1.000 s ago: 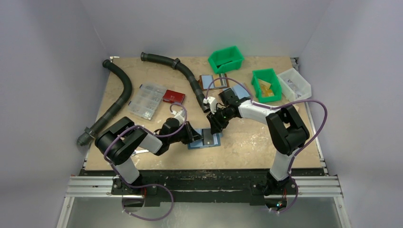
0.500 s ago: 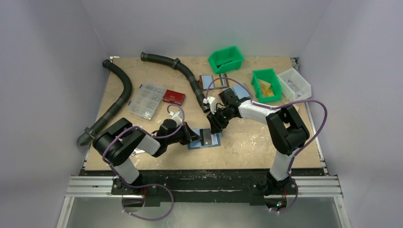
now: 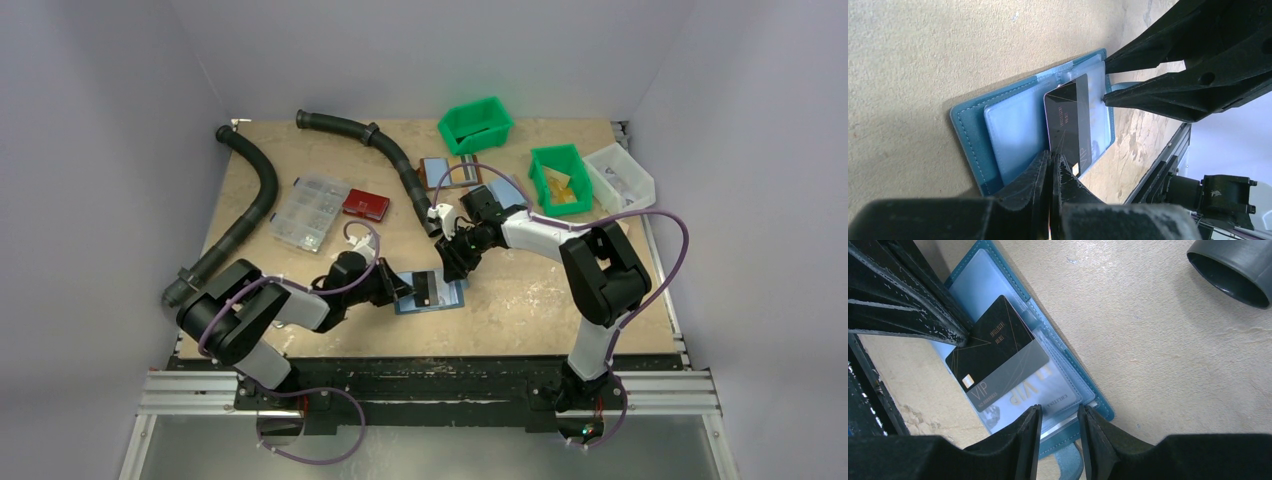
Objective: Take the credit cards out of the card holder
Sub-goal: Remove the credit card from the card holder.
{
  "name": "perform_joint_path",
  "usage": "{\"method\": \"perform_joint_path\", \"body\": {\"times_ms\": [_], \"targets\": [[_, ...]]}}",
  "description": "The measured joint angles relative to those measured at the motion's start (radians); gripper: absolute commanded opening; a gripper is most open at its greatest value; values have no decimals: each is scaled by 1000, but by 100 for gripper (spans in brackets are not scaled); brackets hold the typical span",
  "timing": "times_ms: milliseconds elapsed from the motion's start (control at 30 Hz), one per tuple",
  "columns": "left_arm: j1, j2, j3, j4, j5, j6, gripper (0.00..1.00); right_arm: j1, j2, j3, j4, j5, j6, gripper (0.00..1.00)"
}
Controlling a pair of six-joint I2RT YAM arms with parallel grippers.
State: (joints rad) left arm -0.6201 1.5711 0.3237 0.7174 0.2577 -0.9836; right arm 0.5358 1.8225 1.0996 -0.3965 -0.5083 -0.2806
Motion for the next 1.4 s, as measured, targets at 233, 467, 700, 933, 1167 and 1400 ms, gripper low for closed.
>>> {"method": "perform_joint_path", "body": {"times_ms": [233,467,700,933,1167,1400], "targets": [[10,21,-19,74,34,-26,33,0,0,0,0,0,-2,43],[18,71,-36,195,73,-76,40,0,0,0,-2,0,-9,43],[18,130,-43,288,82,-128,28,0,0,0,-3,0,-16,42],[19,230,-58,409,83,-194,0,0,0,0,-3,0,-16,42],[26,229,-82,446,79,-197,0,0,0,0,-3,-3,-18,43],[29,-66,-68,93,-13,-21,0,-2,-3,12,-43,-10,-93,46]]}}
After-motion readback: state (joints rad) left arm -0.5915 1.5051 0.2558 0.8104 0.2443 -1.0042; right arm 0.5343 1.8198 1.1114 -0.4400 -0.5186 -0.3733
